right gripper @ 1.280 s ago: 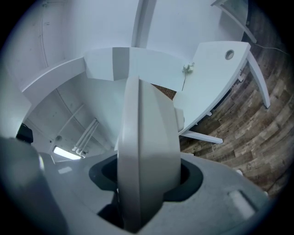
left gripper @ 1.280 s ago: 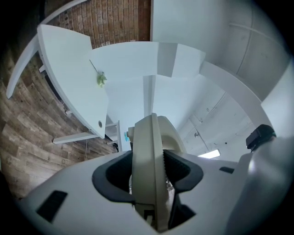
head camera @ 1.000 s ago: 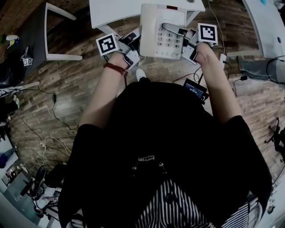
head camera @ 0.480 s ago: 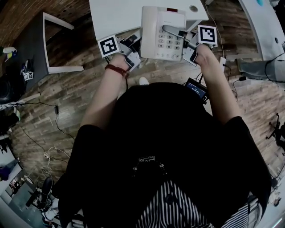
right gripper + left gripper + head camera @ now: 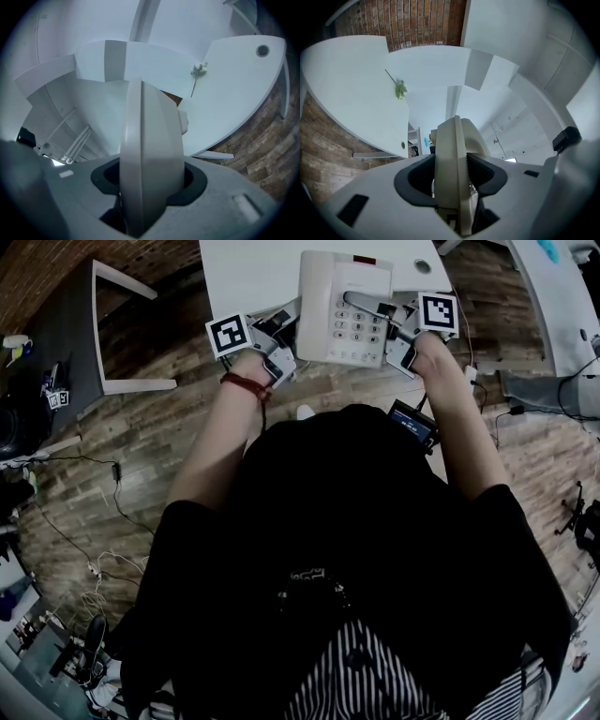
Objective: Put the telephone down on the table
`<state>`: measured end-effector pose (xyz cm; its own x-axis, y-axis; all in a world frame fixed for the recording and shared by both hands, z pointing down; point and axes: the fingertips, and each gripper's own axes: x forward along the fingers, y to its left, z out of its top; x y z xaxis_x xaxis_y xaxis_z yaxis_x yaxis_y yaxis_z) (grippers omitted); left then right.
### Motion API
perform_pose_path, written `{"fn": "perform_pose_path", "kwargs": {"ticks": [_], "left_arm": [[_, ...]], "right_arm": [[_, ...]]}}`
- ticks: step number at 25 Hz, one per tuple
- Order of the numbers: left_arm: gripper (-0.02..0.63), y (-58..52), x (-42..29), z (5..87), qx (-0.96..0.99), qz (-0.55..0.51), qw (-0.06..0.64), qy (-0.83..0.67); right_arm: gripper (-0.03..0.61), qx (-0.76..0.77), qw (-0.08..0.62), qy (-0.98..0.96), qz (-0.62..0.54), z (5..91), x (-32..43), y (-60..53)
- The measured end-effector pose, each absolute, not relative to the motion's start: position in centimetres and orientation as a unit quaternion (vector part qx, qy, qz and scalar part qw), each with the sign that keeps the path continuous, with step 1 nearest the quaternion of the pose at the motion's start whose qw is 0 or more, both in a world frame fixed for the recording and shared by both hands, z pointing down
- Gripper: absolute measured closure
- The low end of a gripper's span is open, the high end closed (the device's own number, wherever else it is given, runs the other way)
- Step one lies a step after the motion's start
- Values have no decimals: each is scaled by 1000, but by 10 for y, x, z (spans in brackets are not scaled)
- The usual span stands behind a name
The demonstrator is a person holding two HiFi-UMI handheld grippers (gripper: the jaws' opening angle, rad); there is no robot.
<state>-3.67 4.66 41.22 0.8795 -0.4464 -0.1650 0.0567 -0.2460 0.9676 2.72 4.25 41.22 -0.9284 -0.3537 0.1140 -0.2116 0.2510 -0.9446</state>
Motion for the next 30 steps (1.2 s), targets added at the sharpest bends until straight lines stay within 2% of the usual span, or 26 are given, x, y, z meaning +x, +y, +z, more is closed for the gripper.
{"fn": "perform_pose_path", "kwargs": {"ticks": [20,30], "left_arm": [[408,46,-45,410,761,-228,586,-160],[408,-66,-60,414,746,-246,590,-187]], "right_arm": [[362,-137,35,797,-587,408,18,38],[362,-107,13,794,-598,415,2,-79]]}}
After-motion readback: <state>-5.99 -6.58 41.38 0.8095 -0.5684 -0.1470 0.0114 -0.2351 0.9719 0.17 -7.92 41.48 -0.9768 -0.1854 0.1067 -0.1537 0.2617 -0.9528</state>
